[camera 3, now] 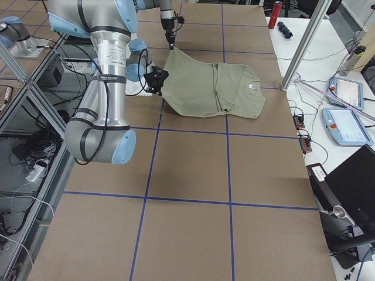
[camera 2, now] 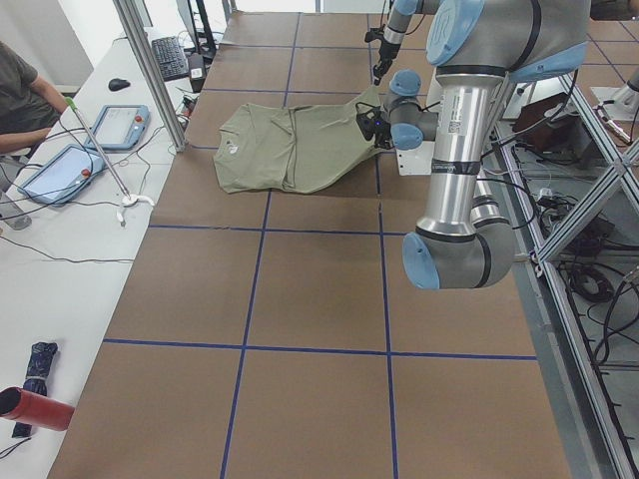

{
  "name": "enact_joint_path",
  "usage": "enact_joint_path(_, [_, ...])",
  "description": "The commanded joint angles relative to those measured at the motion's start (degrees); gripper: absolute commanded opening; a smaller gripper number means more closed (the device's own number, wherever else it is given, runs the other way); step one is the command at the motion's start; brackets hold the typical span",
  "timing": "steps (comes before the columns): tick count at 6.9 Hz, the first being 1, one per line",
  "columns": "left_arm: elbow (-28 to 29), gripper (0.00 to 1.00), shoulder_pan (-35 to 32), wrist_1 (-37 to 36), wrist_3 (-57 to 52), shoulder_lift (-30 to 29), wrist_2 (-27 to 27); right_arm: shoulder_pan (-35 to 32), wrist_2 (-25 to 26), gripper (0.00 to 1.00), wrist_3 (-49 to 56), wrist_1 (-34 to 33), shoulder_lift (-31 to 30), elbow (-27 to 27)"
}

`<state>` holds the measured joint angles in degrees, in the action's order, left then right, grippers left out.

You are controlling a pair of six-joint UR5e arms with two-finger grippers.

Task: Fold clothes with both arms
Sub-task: 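Lift both hem corners and fold them toward the collar with both grippers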

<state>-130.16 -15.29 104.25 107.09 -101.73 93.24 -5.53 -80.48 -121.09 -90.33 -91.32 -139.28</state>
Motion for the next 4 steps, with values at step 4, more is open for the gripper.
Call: enact_joint_path(4, [24.4,0.00,-25.4,2.0,-23.4,-14.3,3.2,-30.0,-16.0,0.00,26.3,-3.3,22.6,23.6])
